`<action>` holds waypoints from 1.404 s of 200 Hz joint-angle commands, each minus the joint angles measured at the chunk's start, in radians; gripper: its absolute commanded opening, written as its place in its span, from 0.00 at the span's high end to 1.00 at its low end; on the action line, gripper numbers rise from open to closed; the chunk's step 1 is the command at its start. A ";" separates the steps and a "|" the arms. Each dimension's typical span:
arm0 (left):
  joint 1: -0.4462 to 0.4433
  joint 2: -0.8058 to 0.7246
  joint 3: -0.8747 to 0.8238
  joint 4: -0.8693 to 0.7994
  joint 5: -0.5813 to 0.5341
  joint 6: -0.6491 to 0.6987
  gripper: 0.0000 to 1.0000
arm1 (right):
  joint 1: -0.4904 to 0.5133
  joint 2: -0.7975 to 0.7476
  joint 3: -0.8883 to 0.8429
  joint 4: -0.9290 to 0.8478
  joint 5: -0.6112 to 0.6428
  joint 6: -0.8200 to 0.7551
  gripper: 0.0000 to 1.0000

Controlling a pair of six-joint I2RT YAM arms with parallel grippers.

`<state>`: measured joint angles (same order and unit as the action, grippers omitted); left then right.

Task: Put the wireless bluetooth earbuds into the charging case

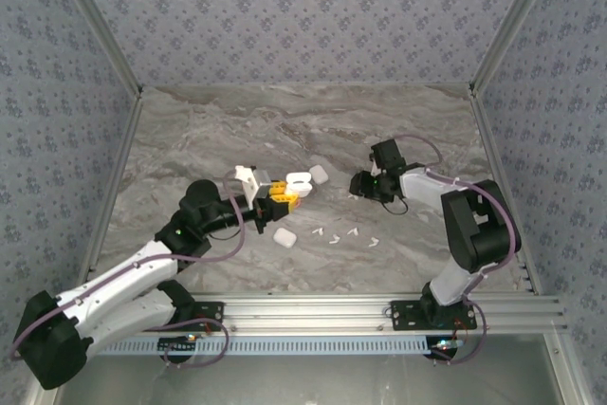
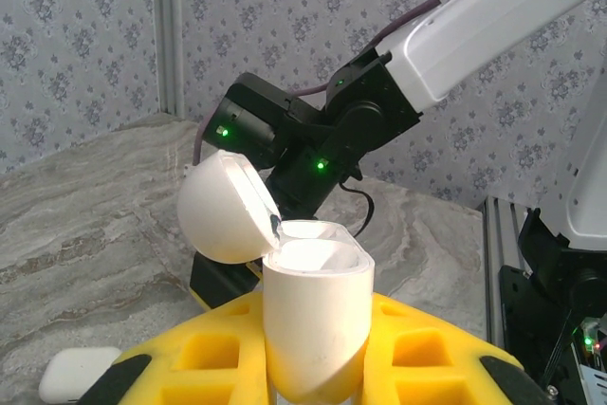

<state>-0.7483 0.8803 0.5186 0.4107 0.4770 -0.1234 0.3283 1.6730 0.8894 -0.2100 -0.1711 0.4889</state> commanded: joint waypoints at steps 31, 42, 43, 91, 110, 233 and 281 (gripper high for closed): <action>-0.008 -0.027 0.037 -0.016 -0.012 0.019 1.00 | 0.004 0.058 0.070 -0.037 0.033 -0.044 0.44; -0.007 -0.029 0.038 -0.020 -0.014 0.021 1.00 | 0.003 0.065 0.082 -0.048 0.040 -0.051 0.44; -0.007 -0.029 0.038 -0.021 -0.014 0.021 1.00 | 0.003 0.065 0.083 -0.049 0.042 -0.052 0.44; -0.008 -0.035 0.037 -0.030 -0.019 0.022 1.00 | 0.000 0.064 0.102 -0.075 0.067 -0.079 0.40; -0.008 -0.038 0.033 -0.030 -0.021 0.022 1.00 | 0.000 0.063 0.102 -0.075 0.063 -0.079 0.40; -0.008 -0.052 0.027 -0.038 -0.031 0.019 1.00 | -0.020 -0.012 0.016 -0.057 0.108 -0.028 0.54; -0.008 -0.052 0.026 -0.039 -0.031 0.015 1.00 | -0.017 0.021 0.021 -0.049 0.067 -0.024 0.61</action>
<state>-0.7483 0.8482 0.5186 0.3614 0.4549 -0.1196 0.3122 1.6764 0.9112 -0.2607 -0.0784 0.4557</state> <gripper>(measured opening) 0.187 0.401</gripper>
